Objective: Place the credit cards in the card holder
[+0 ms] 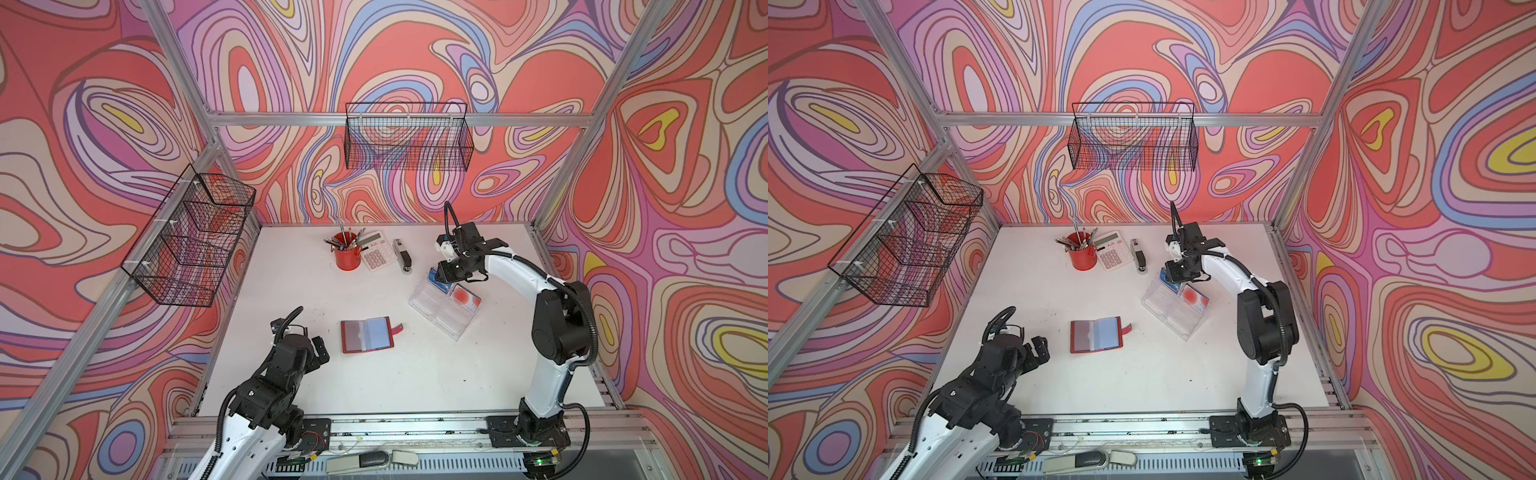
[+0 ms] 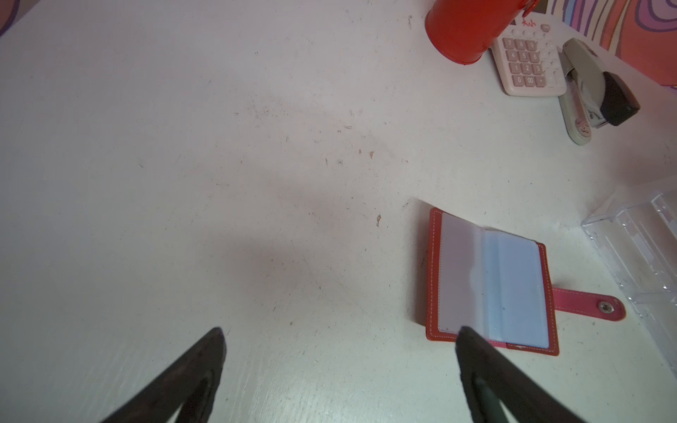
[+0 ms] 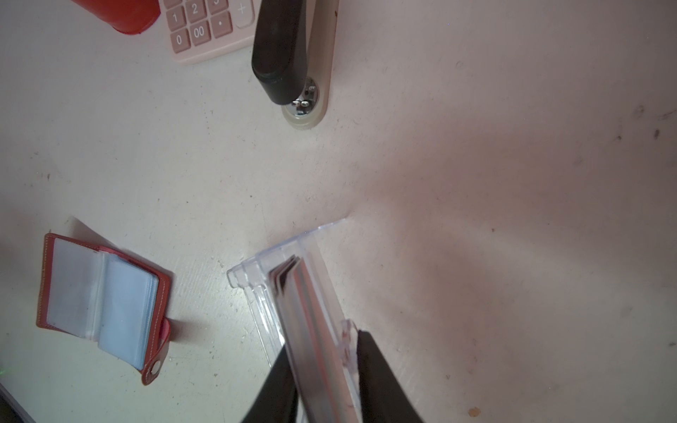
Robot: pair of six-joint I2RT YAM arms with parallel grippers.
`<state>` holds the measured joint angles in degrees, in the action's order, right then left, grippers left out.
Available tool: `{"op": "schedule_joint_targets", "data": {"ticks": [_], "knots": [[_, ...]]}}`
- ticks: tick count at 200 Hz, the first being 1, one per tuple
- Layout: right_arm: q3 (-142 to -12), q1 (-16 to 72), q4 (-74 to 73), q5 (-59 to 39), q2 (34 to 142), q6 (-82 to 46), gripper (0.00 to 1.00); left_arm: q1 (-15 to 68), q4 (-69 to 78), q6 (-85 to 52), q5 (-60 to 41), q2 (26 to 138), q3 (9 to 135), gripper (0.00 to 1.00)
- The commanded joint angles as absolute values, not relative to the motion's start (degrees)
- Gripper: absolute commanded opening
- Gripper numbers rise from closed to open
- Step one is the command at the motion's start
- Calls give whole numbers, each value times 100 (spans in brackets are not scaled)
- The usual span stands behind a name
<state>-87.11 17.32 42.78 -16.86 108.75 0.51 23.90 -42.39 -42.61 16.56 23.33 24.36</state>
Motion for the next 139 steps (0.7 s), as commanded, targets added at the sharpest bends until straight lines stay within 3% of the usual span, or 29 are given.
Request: {"op": "schedule_joint_targets", "data": {"ticks": [1, 139], "knots": [[-8701, 1769, 4216, -1819, 10593, 115, 28, 2361, -4267, -4289, 1749, 2355, 2466, 100], [-8668, 1771, 4206, -1809, 10554, 141, 30, 2360, -4258, -4281, 1751, 2357, 2470, 100]]}}
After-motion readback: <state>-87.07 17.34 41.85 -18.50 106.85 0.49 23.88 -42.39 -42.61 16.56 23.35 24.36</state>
